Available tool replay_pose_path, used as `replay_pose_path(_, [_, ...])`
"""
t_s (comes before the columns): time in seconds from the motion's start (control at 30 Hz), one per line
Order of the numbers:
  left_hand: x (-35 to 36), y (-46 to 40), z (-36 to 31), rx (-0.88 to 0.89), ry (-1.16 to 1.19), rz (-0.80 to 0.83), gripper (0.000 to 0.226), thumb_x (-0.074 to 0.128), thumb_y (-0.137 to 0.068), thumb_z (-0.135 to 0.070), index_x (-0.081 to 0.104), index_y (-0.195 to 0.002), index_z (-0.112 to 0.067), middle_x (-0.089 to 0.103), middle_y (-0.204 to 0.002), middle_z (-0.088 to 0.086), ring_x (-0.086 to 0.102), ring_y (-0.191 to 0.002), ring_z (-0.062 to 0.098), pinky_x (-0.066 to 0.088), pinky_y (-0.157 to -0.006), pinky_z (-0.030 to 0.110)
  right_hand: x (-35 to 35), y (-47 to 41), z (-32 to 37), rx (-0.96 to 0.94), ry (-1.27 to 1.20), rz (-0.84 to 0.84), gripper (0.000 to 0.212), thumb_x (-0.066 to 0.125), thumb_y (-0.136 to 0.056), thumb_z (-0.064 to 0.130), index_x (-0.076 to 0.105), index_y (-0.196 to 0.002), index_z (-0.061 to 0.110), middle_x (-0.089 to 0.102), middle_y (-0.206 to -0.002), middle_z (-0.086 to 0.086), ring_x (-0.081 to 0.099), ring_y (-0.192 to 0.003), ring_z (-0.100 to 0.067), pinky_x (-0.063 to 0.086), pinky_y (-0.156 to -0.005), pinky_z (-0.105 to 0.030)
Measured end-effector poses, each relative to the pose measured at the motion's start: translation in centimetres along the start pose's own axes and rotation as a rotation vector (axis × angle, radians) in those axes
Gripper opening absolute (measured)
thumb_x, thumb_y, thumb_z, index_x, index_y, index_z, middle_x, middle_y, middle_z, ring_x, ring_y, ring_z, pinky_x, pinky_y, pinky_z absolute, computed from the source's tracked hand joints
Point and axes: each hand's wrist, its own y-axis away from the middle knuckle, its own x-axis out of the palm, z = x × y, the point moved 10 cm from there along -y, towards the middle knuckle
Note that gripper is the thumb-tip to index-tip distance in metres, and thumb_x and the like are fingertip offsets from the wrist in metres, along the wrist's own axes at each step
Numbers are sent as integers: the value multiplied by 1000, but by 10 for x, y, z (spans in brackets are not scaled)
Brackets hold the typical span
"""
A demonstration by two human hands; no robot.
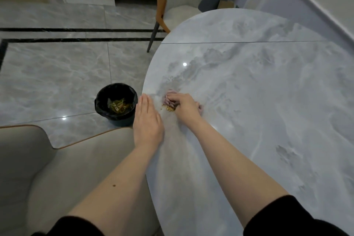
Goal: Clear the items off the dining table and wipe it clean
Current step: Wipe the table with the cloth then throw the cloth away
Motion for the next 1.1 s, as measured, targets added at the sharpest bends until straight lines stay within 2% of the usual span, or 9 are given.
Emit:
replay_pose_path(0.07, [0,0,1,-3,45,18,51,29,-98,-13,20,-147,1,16,-156,14,10,-146,22,5,-120,29,-13,9,0,38,-33,-34,48,38,-71,-20,70,-103,-4,66,-118,-14,53,-109,-1,25,-81,5])
replay_pose_path(0.13, [1,0,2,10,95,37,51,30,-99,-14,20,-146,2,16,-156,14,10,-146,23,7,-120,31,-24,13,-11,99,-110,-110,48,41,-76,-16,69,-110,3,64,-122,-9,54,-120,-15,36,-99,-14])
replay_pose_path(0.23, [1,0,5,12,159,64,51,28,-100,-16,16,-147,0,12,-157,12,6,-147,21,6,-120,30,-40,24,-36,237,-79,-157,46,40,-84,-5,62,-120,13,56,-131,-2,48,-125,-22,38,-107,-40])
replay_pose_path(0.33, [2,3,7,12,178,98,52,28,-100,-16,14,-148,-1,10,-158,9,3,-147,18,5,-120,28,-41,49,-66,465,52,-124,44,40,-90,9,50,-131,21,43,-141,2,38,-131,-23,34,-103,-44])
replay_pose_path(0.53, [-1,5,6,11,205,123,51,28,-100,-14,15,-147,1,9,-158,11,3,-147,18,2,-117,22,2,54,-43,789,10,-289,47,49,-89,9,41,-135,13,25,-147,1,24,-132,-23,32,-96,-48])
replay_pose_path(0.7, [-3,5,7,27,206,158,51,29,-101,-14,13,-148,1,8,-158,11,3,-147,19,1,-114,19,28,28,-27,760,-84,-236,41,48,-90,8,45,-131,12,22,-149,2,23,-133,-22,32,-97,-45])
replay_pose_path(0.9, [-11,11,3,38,201,240,53,32,-99,-12,16,-148,-1,9,-158,10,4,-147,22,1,-114,20,-7,42,-15,599,-51,-459,36,44,-90,2,50,-124,12,28,-148,1,28,-131,-23,32,-98,-42])
replay_pose_path(1.03, [-35,17,-2,58,228,287,49,37,-97,-14,27,-144,-3,24,-153,13,22,-142,26,18,-115,30,-17,59,-21,572,-161,-548,30,45,-89,8,58,-116,5,50,-130,-9,45,-117,-28,41,-91,-32])
replay_pose_path(1.1, [-53,18,5,20,283,301,44,39,-97,-15,37,-139,-3,36,-144,13,36,-133,26,30,-107,30,-17,62,-18,535,-359,-578,24,45,-84,15,59,-104,14,58,-114,-11,55,-102,-28,46,-86,-31])
